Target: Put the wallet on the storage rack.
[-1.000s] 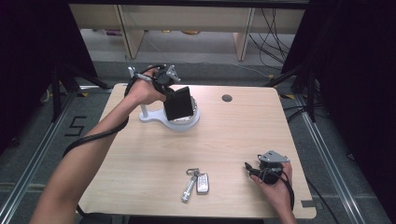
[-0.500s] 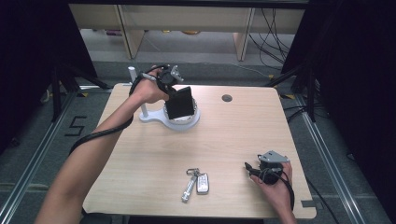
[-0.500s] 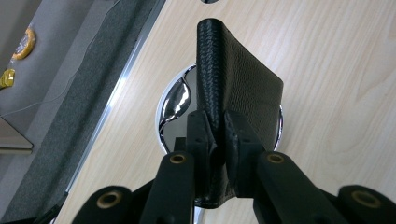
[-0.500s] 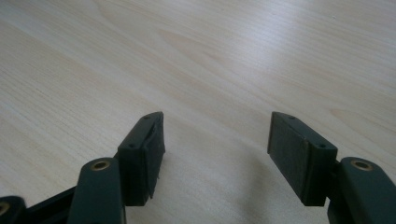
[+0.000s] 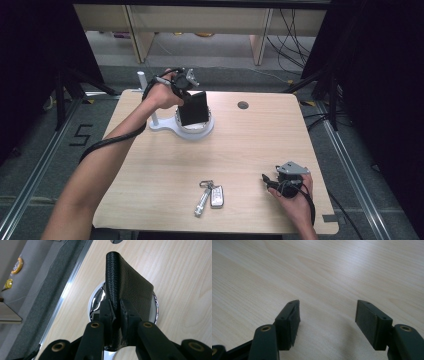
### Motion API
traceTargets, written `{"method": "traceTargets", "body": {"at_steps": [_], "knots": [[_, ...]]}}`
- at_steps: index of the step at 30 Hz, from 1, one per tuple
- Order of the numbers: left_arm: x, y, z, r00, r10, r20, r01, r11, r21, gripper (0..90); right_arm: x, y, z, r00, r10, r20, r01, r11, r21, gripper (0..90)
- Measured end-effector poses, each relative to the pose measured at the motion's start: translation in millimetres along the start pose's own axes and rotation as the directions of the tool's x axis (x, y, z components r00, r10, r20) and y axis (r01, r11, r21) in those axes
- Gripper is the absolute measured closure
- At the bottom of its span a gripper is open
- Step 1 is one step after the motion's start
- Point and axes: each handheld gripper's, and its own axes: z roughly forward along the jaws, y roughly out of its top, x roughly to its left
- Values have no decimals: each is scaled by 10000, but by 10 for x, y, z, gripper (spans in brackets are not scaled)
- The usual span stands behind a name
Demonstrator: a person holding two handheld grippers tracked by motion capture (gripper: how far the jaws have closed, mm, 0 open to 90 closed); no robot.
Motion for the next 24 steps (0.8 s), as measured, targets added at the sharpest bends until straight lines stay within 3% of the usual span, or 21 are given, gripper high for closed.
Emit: {"method": "traceTargets", "body": {"at_steps": [11,14,17,20,22,24], "knots": [[3,10,56,9986,278,-455,-271,9995,164,802,11,4,-9,9999,118,-18,-118,9999,61,376],[6,13,39,9987,307,-409,-300,9994,156,802,-1,-3,13,9999,45,-98,-46,9999,-113,376],[2,15,14,9980,409,-491,-401,9990,171,802,4,1,6,9998,166,-142,-167,9999,-29,375],[-4,12,4,9980,415,-482,-406,9990,194,802,0,-1,1,10000,-19,1,19,10000,34,375],[-9,11,18,9958,578,-710,-559,9980,285,802,17,5,-2,9997,204,-135,-202,9997,168,375],[-20,14,36,9924,802,-937,-752,9956,554,801,4,0,1,9999,-98,22,98,9999,70,375]]}}
